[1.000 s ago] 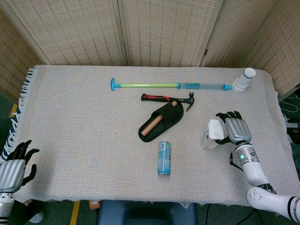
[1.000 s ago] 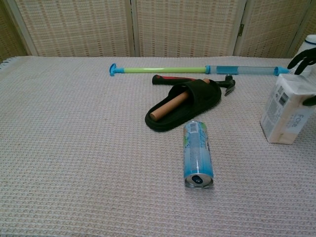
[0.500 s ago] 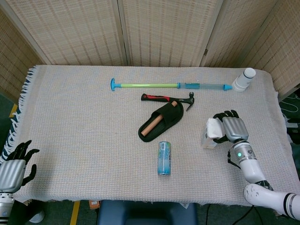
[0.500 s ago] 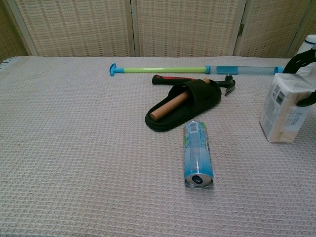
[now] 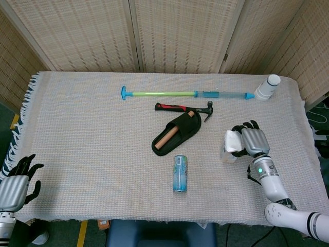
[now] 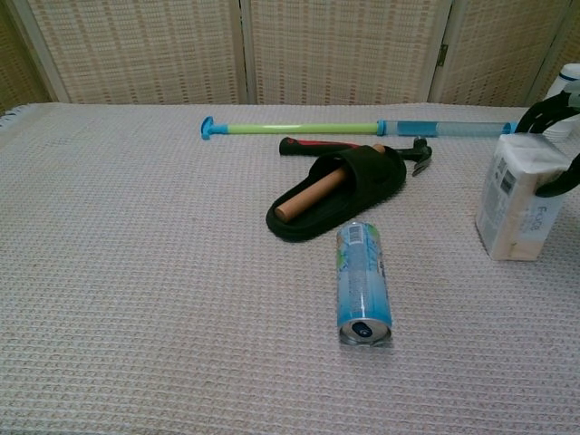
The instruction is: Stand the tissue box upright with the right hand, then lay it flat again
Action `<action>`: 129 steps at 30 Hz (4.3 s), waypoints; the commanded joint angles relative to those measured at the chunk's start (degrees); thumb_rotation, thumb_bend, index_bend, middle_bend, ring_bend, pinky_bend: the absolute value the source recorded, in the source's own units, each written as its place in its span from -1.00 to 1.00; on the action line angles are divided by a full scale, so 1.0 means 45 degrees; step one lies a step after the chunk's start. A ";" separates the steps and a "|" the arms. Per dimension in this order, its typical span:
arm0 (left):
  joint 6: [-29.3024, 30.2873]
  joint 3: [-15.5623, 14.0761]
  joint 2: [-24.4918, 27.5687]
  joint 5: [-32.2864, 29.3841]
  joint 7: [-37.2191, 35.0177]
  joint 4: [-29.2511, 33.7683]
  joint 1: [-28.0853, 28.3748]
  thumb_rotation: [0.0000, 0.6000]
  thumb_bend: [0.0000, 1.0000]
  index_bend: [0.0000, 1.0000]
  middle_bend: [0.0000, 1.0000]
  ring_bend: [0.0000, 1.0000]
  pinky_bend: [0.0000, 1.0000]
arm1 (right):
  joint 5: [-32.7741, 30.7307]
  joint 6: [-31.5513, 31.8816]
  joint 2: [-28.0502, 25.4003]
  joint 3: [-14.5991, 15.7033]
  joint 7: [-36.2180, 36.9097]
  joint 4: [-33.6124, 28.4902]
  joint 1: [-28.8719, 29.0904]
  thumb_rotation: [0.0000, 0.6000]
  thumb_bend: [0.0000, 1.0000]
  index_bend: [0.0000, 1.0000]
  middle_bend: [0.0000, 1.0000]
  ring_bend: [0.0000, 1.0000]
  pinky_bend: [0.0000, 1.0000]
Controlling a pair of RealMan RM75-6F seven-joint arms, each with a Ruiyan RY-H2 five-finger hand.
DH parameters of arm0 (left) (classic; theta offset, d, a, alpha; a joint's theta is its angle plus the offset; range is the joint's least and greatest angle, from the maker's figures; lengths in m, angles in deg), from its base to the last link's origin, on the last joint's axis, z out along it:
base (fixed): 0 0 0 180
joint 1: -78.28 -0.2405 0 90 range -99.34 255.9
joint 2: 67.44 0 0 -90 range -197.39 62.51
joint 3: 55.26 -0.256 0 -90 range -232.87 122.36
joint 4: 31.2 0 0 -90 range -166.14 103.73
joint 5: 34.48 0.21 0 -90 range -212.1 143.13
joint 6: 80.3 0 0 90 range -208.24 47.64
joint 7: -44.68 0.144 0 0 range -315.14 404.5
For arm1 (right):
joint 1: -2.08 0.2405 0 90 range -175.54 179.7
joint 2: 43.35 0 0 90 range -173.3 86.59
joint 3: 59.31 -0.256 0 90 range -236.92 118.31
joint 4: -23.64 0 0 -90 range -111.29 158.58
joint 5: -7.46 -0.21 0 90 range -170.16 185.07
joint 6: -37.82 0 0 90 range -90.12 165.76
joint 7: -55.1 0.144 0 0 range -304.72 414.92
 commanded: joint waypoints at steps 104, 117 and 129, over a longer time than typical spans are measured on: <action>-0.0318 -0.0021 -0.0135 -0.0298 0.0389 -0.0022 0.0147 1.00 0.06 -0.50 -1.00 -1.00 -0.62 | 1.0105 0.0159 0.0902 0.2116 1.7141 0.7802 -0.2322 1.00 -1.00 -1.00 -0.88 -0.93 -1.00; -0.0403 0.0038 -0.0278 -0.0368 0.0196 -0.0321 0.0208 1.00 0.06 -0.50 -1.00 -1.00 -0.62 | 0.8050 0.6333 0.0060 0.1512 0.4440 0.2398 -0.6257 1.00 -1.00 -0.97 -0.88 -0.85 -1.00; -0.0442 0.0087 -0.0391 -0.0428 0.0134 -0.0515 0.0255 1.00 0.06 -0.50 -1.00 -1.00 -0.62 | 0.7898 0.6245 -0.0084 0.1204 0.4777 0.2834 -0.6651 1.00 -1.00 -0.99 -0.88 -0.85 -1.00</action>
